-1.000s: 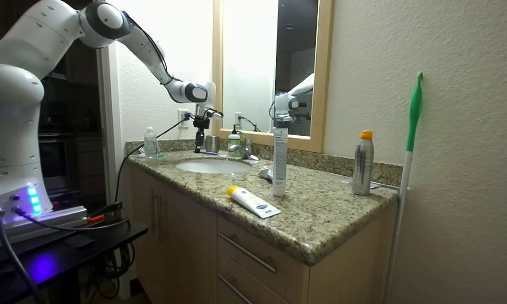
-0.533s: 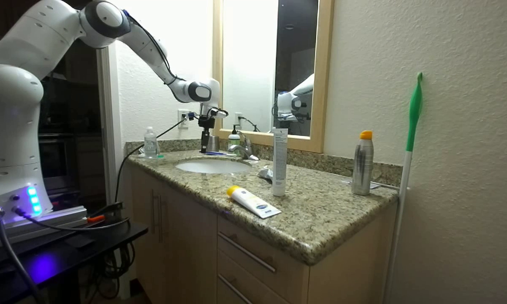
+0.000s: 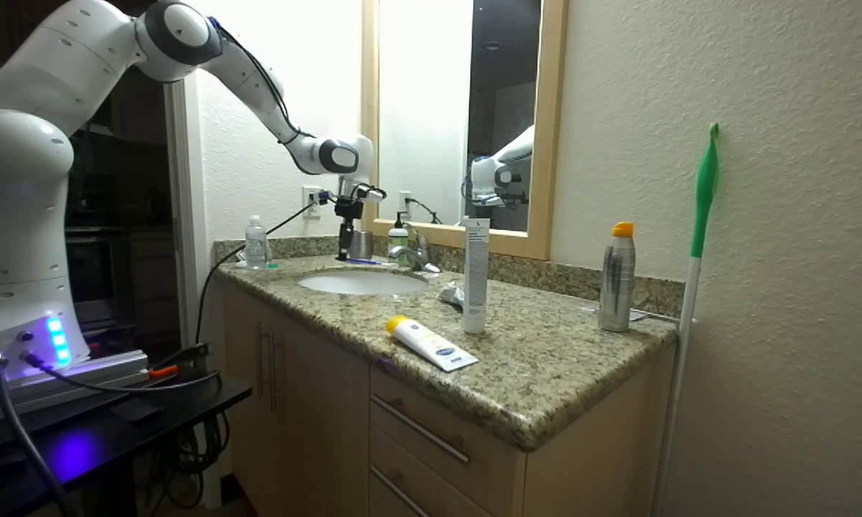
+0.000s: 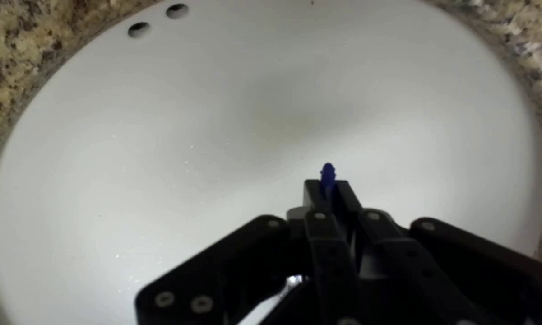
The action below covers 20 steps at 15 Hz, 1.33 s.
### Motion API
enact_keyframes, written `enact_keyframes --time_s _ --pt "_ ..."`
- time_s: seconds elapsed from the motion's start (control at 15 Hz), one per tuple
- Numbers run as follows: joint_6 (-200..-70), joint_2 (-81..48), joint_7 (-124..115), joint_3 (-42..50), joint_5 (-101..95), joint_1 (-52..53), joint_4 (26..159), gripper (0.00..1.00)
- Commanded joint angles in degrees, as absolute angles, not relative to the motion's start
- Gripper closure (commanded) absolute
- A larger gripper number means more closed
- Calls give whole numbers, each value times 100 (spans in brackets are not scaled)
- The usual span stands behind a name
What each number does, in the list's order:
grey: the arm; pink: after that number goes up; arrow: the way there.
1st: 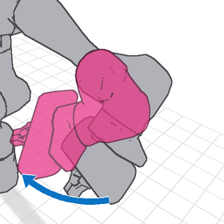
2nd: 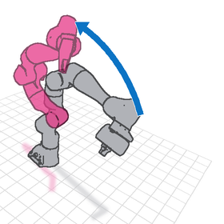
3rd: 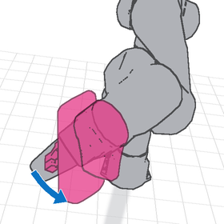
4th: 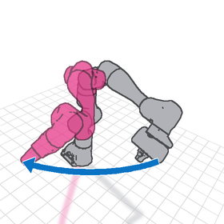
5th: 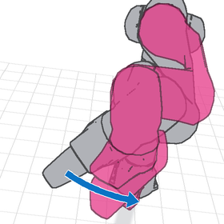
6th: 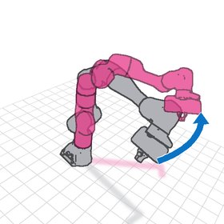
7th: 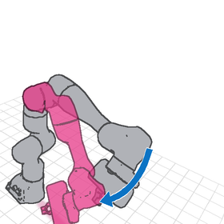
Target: Wet the toothbrush with water, put it back on the counter, move the toothpaste forward then close the tap
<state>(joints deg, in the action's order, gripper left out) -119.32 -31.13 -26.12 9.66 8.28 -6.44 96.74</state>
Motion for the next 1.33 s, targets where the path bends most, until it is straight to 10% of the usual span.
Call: enact_keyframes --time_s 0.0,1.27 --pt "-11802 -3011 -2313 780 989 -649 9782 98" --pt "-11917 -3119 -2534 878 890 -594 9657 92"
